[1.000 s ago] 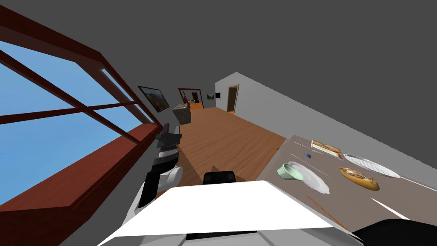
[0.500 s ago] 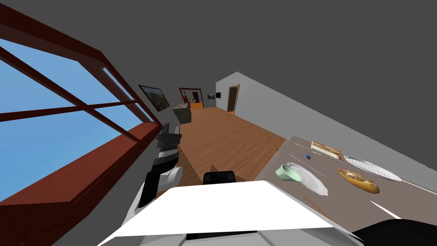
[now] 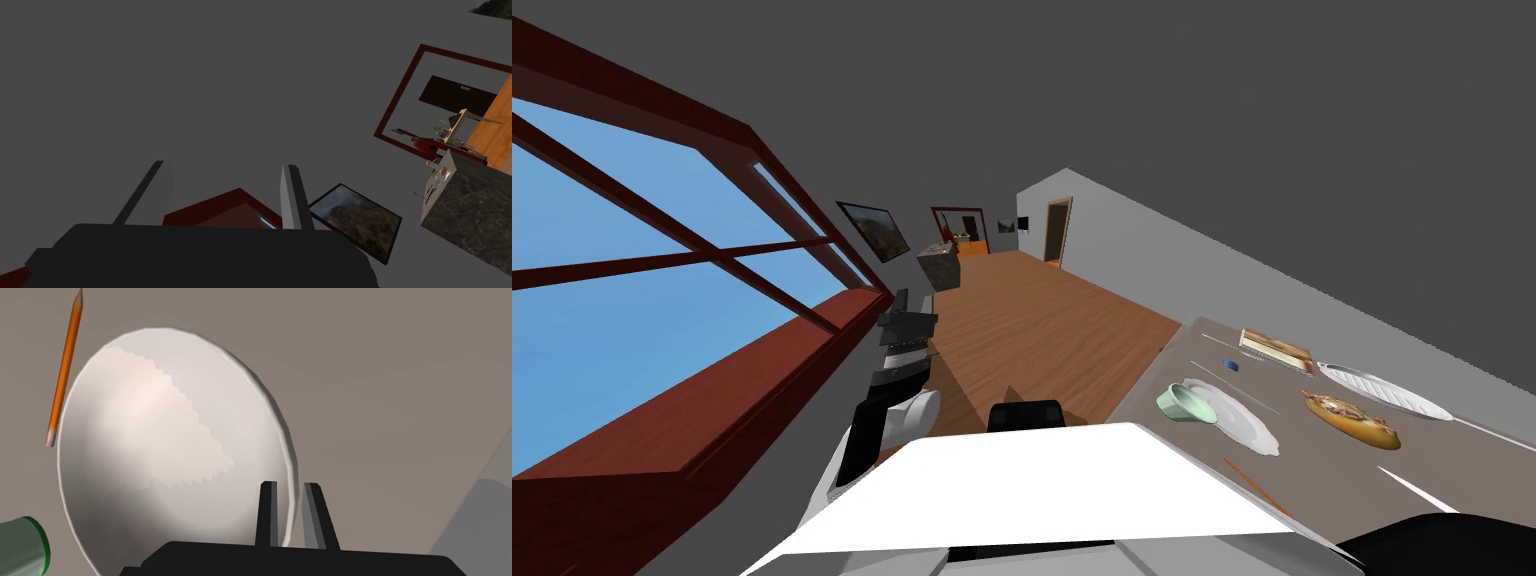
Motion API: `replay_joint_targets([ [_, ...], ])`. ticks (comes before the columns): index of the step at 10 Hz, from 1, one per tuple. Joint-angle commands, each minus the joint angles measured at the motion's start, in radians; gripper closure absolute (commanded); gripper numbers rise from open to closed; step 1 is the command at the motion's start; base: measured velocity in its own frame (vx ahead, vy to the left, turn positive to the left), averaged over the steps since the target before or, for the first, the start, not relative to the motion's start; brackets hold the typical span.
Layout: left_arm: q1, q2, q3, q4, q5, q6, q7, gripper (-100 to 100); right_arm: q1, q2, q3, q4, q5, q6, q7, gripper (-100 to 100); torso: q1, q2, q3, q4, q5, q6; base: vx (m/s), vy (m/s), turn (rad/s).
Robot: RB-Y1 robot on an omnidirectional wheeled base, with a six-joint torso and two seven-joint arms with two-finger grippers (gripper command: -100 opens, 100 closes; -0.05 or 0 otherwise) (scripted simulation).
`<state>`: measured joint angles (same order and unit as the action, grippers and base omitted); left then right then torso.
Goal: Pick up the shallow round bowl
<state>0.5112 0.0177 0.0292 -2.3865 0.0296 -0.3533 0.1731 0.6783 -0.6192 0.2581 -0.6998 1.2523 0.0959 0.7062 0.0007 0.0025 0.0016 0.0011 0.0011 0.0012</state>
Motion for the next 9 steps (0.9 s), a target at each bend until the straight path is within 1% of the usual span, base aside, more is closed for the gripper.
replay_joint_targets([
  [1, 0.0, 0.0, 0.0, 0.0, 0.0, 0.0, 0.0, 0, 0.0, 0.0, 0.0, 0.0, 0.0, 0.0, 0.0, 100, 0.0, 0.0, 0.0, 0.0, 0.0, 0.0, 0.001, -0.003, 0.017],
  [3, 0.0, 0.0, 0.0, 0.0, 0.0, 0.0, 0.0, 0, -0.001, -0.001, -0.001, -0.001, 0.0, 0.001, 0.0, 100, 0.0, 0.0, 0.0, 0.0, -0.001, 0.001, 0.0, 0.0, 0.0],
  [4, 0.0, 0.0, 0.0, 0.0, 0.0, 0.0, 0.0, 0, -0.001, -0.001, -0.001, -0.001, 0.0, 0.001, 0.0, 0, 0.0, 0.0, 0.0, 0.0, 0.0, 0.001, 0.0, 0.0, 0.0],
  [5, 0.0, 0.0, 0.0, 0.0, 0.0, 0.0, 0.0, 0, 0.023, -0.029, -0.021, -0.025, 0.011, -0.024, -0.012, 100, 0.0, 0.0, 0.0, 0.0, 0.0, 0.001, 0.019, 0.076, -0.041],
  [6, 0.0, 0.0, 0.0, 0.0, 0.0, 0.0, 0.0, 0, 0.023, -0.029, -0.021, -0.025, 0.011, -0.024, -0.012, 100, 0.005, -0.001, -0.001, -0.001, 0.001, 0.002, 0.022, 0.099, -0.036],
  [7, 0.0, 0.0, 0.0, 0.0, 0.0, 0.0, 0.0, 0, 0.023, -0.029, -0.021, -0.025, 0.011, -0.024, -0.012, 100, 0.007, -0.001, -0.001, -0.001, 0.001, 0.002, 0.01, 0.053, -0.007],
  [8, 0.0, 0.0, 0.0, 0.0, 0.0, 0.0, 0.0, 0, 0.023, -0.031, -0.013, -0.027, -0.002, -0.02, -0.006, 100, 0.006, -0.001, -0.001, -0.001, 0.001, 0.002, 0.003, 0.017, -0.002],
  [9, 0.0, 0.0, 0.0, 0.0, 0.0, 0.0, 0.0, 0, 0.023, -0.03, -0.014, -0.027, 0.0, -0.022, -0.008, 0, 0.003, 0.0, -0.001, -0.001, 0.001, 0.002, 0.001, 0.005, -0.001],
])
